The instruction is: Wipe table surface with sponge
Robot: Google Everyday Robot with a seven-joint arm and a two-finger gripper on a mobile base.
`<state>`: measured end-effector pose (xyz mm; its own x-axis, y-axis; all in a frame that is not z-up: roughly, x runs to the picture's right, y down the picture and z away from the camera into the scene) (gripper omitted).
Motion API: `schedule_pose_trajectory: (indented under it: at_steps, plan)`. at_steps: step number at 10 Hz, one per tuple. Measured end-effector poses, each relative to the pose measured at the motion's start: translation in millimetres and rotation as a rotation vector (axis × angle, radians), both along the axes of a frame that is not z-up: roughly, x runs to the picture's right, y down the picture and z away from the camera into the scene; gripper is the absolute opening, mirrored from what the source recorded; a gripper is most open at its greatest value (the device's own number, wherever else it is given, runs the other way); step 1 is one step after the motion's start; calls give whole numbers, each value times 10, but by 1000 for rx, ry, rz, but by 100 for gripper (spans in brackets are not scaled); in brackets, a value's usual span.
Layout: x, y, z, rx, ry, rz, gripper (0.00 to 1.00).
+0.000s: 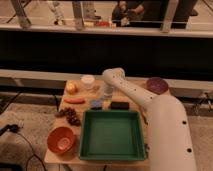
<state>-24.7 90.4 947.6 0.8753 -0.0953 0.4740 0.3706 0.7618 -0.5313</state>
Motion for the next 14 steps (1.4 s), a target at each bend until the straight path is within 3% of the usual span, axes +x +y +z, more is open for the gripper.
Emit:
schedule_pose_trajectory:
  at_steps: [3,4,6,7,11,14]
  plan:
    - [-1,34,6,-20,-8,0,43]
    - [-1,35,16,-23,-10,0,28]
    - [20,30,17,-28,-16,8,13]
    - [22,12,11,-26,-16,9,9]
    - [1,-4,4,-22,-19,6,9]
    - [12,-99,-62,5,-32,27,9]
